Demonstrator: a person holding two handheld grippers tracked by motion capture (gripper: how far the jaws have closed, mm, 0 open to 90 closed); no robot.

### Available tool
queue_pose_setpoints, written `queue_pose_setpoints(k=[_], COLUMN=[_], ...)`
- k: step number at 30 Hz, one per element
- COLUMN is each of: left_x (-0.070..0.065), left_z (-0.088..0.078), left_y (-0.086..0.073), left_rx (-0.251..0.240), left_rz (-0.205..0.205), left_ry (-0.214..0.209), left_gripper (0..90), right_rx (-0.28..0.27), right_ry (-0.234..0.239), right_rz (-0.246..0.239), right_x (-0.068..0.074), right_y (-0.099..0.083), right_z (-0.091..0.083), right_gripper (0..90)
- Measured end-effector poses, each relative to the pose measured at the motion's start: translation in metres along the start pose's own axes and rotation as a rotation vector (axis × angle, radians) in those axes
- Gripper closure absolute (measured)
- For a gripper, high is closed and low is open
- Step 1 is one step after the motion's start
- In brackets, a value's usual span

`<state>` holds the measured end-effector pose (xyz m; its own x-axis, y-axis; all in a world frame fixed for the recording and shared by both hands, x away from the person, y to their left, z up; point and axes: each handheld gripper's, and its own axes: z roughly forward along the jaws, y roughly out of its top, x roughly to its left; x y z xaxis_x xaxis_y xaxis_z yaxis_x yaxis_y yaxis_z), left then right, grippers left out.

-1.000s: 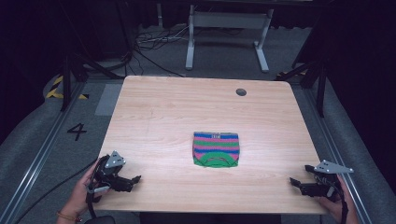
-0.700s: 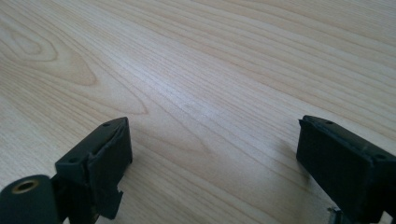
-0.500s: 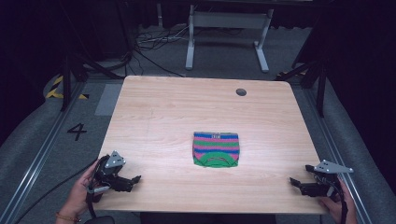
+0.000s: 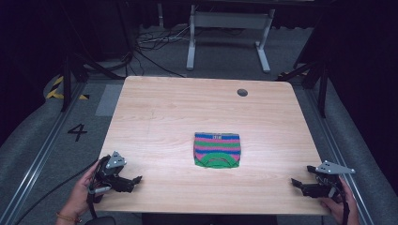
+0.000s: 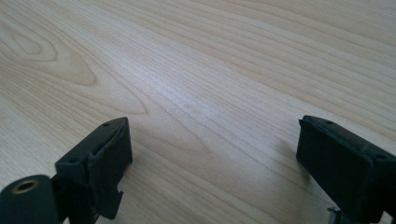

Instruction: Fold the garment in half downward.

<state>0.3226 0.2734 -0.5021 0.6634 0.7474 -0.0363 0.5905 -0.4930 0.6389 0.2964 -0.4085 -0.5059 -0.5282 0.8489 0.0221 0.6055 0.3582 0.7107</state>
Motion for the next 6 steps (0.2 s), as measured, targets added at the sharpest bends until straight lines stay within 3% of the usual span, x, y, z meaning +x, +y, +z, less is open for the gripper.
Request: queue_pose_setpoints(k=[6], left_x=[0.0], left_z=[0.0], left_y=[0.0], left_rx=[0.0], left_rz=[0.0], left_ry=[0.0], left_gripper=[0.0], right_rx=[0.0], right_ry=[0.0], right_rz=[0.0], right_x=[0.0], right_y=[0.0], right_z=[0.0], right_gripper=[10.5])
